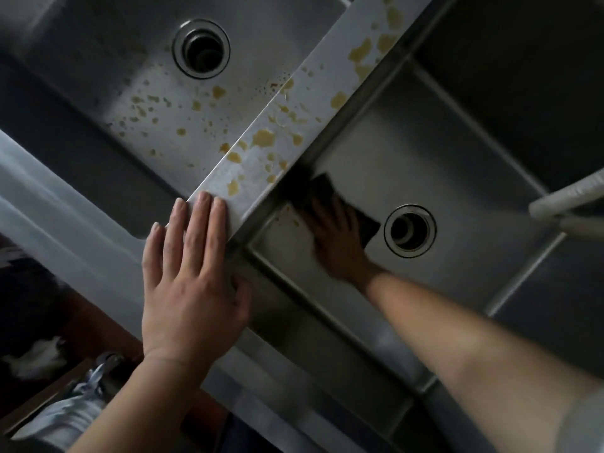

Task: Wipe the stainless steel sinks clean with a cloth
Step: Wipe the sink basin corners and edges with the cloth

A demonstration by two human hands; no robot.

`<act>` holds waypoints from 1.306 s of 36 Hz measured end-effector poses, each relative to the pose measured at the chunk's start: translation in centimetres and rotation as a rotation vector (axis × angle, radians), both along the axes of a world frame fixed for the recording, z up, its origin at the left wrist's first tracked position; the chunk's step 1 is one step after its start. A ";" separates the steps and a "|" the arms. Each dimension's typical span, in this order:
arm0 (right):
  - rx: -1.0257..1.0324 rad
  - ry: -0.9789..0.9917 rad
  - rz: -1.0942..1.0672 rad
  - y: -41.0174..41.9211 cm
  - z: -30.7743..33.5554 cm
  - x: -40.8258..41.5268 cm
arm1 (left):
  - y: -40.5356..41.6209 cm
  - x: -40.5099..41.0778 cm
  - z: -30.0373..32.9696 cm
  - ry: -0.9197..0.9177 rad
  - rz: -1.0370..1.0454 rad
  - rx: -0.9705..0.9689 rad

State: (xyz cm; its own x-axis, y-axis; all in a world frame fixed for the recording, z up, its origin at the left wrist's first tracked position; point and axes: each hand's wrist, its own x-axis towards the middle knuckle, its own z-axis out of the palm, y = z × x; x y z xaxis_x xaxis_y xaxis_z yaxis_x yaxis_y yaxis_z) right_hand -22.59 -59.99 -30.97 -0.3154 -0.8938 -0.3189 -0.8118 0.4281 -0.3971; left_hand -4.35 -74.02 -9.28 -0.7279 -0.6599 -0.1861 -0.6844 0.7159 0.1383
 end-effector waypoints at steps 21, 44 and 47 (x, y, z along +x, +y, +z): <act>-0.031 -0.103 -0.745 -7.9 0.3 -1.2 | 0.2 0.1 -0.1 0.004 0.016 -0.005; 0.089 -0.232 0.259 1.3 1.1 6.4 | 0.4 0.2 -0.3 0.018 0.039 -0.033; 0.158 -0.307 0.287 7.8 2.2 4.9 | 0.4 0.1 -0.3 0.025 0.035 -0.038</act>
State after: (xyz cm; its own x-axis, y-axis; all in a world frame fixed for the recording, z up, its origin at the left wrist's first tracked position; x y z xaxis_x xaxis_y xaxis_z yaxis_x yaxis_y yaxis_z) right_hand -17.69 -52.23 -28.77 0.0685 -0.8642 -0.4985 -0.7614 0.2776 -0.5859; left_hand -4.23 -73.57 -9.53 -0.7083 -0.6913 -0.1426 -0.7058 0.6967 0.1283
